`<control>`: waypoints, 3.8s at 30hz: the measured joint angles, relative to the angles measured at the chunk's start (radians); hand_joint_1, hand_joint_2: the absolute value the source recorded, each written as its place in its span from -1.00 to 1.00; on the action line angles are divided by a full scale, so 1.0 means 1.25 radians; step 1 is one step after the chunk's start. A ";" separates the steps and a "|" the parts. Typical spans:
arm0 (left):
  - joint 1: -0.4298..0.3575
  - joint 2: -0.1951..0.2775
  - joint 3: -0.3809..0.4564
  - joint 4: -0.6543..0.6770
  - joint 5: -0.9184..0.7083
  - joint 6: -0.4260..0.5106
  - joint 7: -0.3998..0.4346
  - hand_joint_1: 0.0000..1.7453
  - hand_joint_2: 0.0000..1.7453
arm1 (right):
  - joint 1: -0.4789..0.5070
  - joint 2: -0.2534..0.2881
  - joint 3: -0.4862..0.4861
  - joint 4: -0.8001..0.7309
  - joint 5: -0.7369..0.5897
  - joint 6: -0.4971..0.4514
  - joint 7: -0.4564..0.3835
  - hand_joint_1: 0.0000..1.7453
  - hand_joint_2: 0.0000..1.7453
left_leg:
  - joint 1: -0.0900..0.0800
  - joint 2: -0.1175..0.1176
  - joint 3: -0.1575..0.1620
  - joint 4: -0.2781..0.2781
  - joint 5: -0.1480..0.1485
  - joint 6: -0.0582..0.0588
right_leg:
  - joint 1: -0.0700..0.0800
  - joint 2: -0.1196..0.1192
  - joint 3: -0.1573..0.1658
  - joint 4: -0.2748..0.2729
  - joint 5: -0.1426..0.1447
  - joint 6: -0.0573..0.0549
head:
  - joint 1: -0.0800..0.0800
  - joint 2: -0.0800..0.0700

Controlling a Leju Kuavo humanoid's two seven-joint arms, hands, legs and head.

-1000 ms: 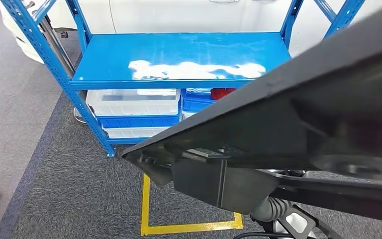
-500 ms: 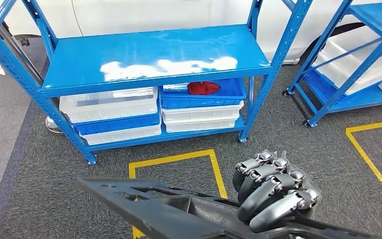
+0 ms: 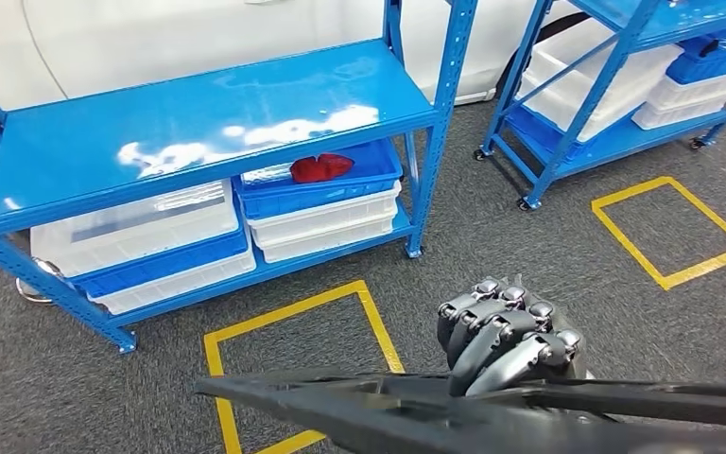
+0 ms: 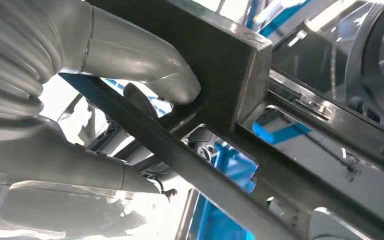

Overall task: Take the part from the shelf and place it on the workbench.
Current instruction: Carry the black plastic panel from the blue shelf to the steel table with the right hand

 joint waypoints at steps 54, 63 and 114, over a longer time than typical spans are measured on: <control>-0.007 0.009 0.021 0.000 0.044 -0.001 0.063 -1.00 1.00 | -0.113 0.151 -0.141 0.323 -0.014 0.042 -0.001 1.00 1.00 | -0.007 0.070 -0.025 0.075 -0.070 -0.004 | 0.007 -0.073 -0.010 -0.027 0.025 -0.024 | 0.000 0.000; -0.005 0.010 0.019 0.000 0.024 0.013 0.077 -1.00 1.00 | -0.060 0.151 -0.168 0.288 0.005 0.054 -0.001 1.00 1.00 | -0.004 -0.015 -0.001 -0.039 0.020 0.002 | 0.003 0.029 -0.016 -0.001 0.009 -0.007 | 0.000 0.000; -0.015 0.001 0.003 0.000 0.027 0.013 0.048 -1.00 1.00 | -0.078 0.145 -0.150 0.260 -0.018 0.077 0.000 1.00 1.00 | -0.012 0.106 0.028 -0.025 -0.025 -0.009 | 0.002 -0.088 -0.023 -0.011 0.016 -0.015 | 0.000 0.000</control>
